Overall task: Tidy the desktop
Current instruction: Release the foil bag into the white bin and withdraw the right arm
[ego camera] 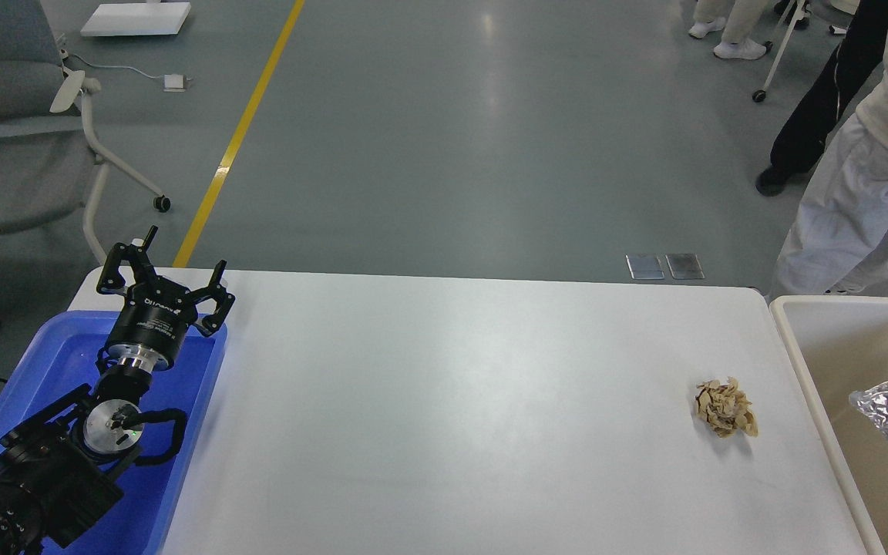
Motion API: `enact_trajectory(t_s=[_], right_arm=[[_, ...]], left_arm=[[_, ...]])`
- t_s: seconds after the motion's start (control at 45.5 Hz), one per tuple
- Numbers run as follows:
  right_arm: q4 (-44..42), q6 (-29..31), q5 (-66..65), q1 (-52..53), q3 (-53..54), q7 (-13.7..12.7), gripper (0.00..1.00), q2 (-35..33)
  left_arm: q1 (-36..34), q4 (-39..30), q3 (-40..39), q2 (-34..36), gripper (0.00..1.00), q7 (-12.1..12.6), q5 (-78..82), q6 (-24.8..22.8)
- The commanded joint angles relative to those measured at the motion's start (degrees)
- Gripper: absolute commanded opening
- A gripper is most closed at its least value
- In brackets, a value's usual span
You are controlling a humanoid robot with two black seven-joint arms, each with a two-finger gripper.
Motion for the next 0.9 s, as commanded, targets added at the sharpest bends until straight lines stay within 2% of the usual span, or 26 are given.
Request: enact_trajectory(t_s=[0.0,0.11,0.462,0.615,0.725,0.879], right_arm=[[0.16,-6.04,0.35,-0.01,-0.55,0.12,0.86,0.04],[0.16,-6.75,0.35,0.26,-0.63,0.12,0.97,-0.05],[0.6,-6.31,0.44,5.61,0.07,0.12,0.99,-1.89],[1.12,-6.31,0.88,11.76,0.86,0.48,0.99,-6.99],[4.98,-6.31,2.99,15.81,1.56,0.65,0.99,-10.59],[16.14,-6.14,4.49,22.13,8.23,0.65,0.99,-17.88]], left_arm=[[0.0,0.0,0.07,0.0,1.0,-0.06,0.0,0.0],[0.0,0.0,0.07,0.0,1.0,-0.06,0.0,0.0],[0.0,0.0,-0.02,0.0,1.0,0.02,0.0,0.0],[0.0,0.0,0.06,0.0,1.0,-0.06,0.0,0.0],[0.0,0.0,-0.02,0.0,1.0,0.02,0.0,0.0],[0.0,0.0,0.06,0.0,1.0,0.02,0.0,0.0]])
